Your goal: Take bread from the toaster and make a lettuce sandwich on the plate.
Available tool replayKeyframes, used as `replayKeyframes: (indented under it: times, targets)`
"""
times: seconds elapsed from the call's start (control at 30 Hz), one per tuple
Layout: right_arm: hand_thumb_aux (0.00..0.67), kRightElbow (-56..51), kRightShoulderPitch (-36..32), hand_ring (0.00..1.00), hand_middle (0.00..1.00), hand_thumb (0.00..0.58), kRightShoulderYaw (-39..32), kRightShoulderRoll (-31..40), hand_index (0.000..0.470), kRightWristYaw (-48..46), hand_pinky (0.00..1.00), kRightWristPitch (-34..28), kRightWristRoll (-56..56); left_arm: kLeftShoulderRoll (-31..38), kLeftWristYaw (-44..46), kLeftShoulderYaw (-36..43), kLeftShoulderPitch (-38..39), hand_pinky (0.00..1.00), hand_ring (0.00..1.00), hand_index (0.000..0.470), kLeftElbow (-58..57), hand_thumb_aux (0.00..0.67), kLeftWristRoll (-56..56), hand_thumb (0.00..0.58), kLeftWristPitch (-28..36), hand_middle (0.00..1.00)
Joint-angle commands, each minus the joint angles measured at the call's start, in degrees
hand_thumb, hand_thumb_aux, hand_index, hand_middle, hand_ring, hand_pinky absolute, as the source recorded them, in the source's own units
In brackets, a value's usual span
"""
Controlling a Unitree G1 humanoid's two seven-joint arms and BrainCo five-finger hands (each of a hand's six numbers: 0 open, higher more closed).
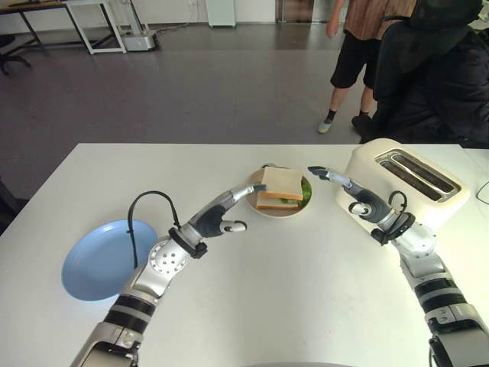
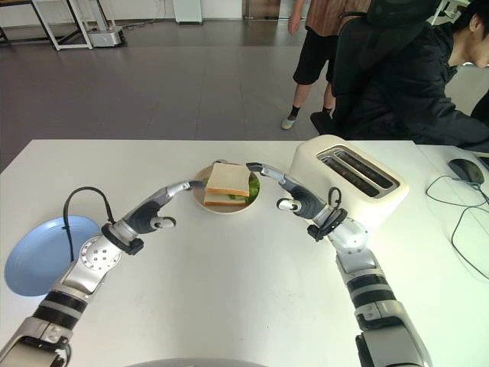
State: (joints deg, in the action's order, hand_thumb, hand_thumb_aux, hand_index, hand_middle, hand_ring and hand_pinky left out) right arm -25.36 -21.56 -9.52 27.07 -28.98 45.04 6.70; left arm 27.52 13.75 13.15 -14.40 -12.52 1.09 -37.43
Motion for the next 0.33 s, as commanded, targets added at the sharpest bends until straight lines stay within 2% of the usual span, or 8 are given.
replayKeyframes:
  times: [0.03,0.33]
  targets:
    - [0.0,-2.22,0.16,0.0,0.0,0.0,1.39,-2.23,0.0,-0.45,0.0,0.57,0.09,-2.59,3.21,-1.2,-0.81,0.0,0.0,0.0,-2.33,0.0,-2.94,0.0,0.4,0.0]
    - [0.0,-5.38,-0.45,0.0,0.0,0.0,3.25,-5.77,0.0,-1.84,0.0,2.79,0.19,-5.09,7.24,-4.2,-0.07,0.0,0.0,0.0,-3.3,0.0,-4.57,0.0,-0.19,0.0]
